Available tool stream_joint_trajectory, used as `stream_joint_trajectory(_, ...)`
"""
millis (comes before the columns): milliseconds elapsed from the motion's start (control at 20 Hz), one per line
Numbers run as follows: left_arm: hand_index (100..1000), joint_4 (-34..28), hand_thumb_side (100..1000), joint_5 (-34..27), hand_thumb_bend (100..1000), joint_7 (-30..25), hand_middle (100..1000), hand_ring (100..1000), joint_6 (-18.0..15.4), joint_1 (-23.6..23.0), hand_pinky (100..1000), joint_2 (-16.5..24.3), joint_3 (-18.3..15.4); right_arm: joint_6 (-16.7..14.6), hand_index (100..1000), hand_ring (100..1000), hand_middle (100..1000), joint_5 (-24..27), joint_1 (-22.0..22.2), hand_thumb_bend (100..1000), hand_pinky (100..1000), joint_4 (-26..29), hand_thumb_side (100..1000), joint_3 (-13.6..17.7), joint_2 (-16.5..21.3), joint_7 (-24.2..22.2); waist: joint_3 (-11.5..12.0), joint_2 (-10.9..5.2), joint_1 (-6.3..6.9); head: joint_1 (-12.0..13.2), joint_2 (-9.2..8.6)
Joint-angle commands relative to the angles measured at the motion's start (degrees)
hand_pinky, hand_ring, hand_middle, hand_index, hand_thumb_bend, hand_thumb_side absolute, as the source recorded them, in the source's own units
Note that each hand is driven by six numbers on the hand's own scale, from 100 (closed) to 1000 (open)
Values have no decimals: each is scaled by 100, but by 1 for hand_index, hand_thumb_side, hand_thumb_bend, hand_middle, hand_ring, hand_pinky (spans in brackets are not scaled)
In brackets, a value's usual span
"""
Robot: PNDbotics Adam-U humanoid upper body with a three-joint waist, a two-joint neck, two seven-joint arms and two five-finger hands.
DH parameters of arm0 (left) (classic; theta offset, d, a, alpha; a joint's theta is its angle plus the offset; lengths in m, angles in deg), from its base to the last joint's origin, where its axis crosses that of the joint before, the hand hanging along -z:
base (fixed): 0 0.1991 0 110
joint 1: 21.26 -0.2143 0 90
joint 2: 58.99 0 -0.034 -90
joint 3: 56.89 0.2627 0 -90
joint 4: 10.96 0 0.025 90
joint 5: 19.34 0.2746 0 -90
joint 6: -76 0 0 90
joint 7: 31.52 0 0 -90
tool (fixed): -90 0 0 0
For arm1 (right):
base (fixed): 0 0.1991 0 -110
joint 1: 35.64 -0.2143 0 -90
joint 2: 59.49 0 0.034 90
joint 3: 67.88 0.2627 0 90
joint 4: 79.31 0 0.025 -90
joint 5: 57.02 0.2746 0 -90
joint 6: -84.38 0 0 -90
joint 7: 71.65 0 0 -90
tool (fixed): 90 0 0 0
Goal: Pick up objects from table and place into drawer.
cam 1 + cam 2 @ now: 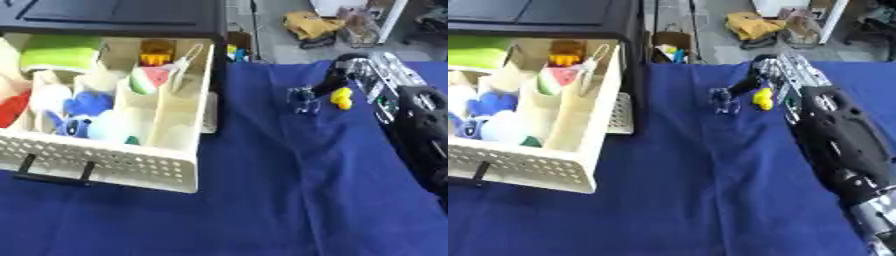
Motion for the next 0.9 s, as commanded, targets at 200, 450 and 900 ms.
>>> stream_joint_trajectory(200,716,-73,1000,-20,243,-7,536,378,3,91,289,57,-7,278,865,918,700,-1,-61,590,865,181,685,-14,68,30,-4,-124,1,7,-74)
stream_joint_trajectory(450,716,-73,1000,-16,243,-4,536,378,7,93,289,53,-7,326,858,918,694,125,4,573,862,224,679,-36,45,16,-23,-121,-13,18,-90)
stream_joint_trajectory(900,716,-73,1000,-17,242,-3,536,378,10,96,288,51,-9,380,864,922,697,373,143,587,864,333,663,-106,15,-59,-44,-118,-21,59,-81)
